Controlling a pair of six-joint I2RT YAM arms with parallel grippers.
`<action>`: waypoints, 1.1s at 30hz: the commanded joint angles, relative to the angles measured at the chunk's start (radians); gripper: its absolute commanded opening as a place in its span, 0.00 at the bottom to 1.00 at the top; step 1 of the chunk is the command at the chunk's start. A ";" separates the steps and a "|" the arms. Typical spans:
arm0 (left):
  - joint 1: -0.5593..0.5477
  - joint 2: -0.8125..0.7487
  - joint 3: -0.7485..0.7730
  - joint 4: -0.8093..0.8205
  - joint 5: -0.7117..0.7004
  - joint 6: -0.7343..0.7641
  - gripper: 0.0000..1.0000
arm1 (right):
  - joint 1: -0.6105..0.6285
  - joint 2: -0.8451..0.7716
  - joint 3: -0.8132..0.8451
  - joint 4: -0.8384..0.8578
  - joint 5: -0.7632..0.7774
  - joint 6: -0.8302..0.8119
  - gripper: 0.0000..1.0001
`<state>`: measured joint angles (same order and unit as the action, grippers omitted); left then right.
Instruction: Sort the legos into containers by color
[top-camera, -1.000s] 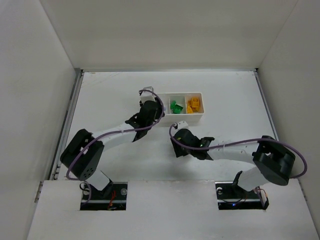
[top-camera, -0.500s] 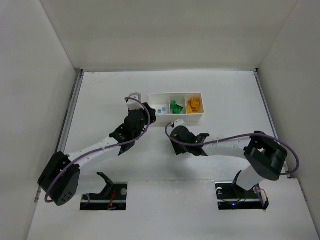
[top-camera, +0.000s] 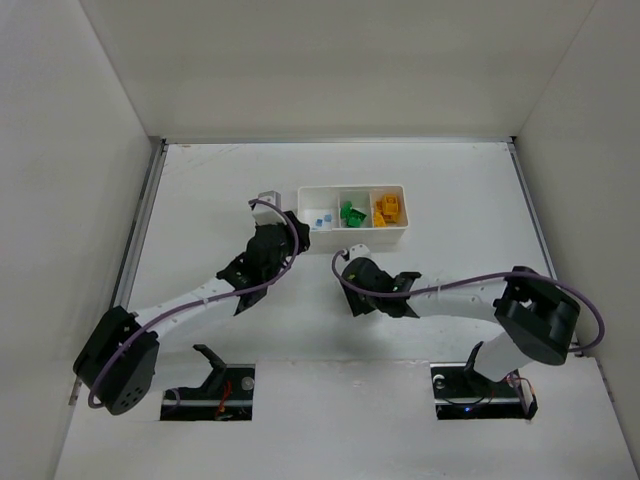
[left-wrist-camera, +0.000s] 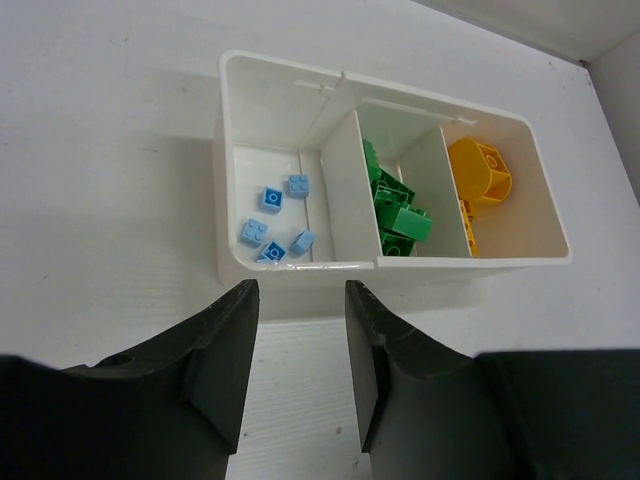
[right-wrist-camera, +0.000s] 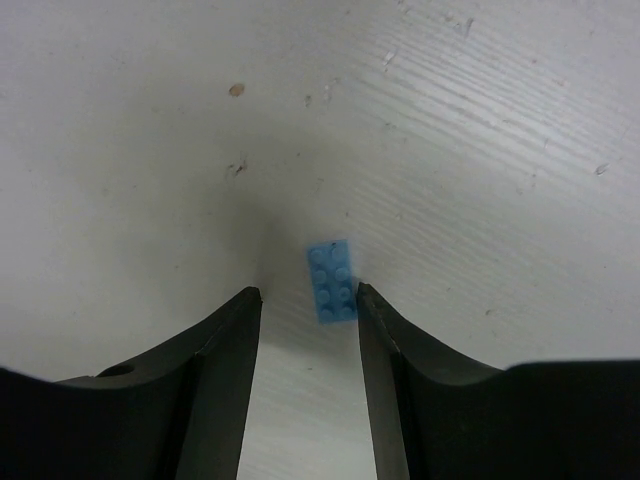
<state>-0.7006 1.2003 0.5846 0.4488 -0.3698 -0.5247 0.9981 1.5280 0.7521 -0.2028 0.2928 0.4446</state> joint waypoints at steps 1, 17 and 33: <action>0.006 -0.036 -0.012 0.042 0.002 -0.006 0.37 | 0.020 -0.025 -0.004 -0.032 -0.008 0.045 0.49; 0.010 -0.050 -0.025 0.045 0.002 -0.011 0.36 | 0.044 0.031 0.035 -0.076 0.128 0.066 0.29; 0.042 -0.298 -0.155 -0.024 -0.103 -0.032 0.39 | 0.043 -0.199 0.003 -0.044 0.120 0.074 0.17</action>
<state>-0.6754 0.9573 0.4587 0.4339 -0.4179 -0.5407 1.0355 1.3800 0.7368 -0.2543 0.3969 0.5129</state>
